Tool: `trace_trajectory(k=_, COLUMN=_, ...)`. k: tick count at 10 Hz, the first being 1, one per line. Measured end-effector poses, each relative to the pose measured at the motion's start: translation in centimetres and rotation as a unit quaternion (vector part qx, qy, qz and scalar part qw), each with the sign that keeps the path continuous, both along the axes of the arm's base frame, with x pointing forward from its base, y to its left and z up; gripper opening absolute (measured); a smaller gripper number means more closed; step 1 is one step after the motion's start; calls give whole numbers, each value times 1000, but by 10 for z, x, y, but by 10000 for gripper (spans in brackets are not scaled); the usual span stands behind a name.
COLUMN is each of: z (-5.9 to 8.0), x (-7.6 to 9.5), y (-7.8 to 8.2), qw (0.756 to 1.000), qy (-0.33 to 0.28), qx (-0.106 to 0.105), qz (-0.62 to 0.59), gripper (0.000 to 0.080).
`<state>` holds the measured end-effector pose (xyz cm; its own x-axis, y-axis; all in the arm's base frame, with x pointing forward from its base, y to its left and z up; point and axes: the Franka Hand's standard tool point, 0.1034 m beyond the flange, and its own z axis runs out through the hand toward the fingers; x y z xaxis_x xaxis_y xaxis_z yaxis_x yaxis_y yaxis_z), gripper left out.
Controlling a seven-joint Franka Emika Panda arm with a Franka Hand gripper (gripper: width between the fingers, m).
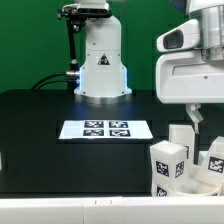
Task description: Assemble stool
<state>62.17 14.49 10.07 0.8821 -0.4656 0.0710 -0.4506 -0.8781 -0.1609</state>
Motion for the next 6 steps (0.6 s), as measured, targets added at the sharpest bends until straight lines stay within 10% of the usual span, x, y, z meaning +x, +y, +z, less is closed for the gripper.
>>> trace_trajectory(k=6, z=4, x=7, y=-11, qw=956, qy=-21, qx=-64, qz=286, gripper=649)
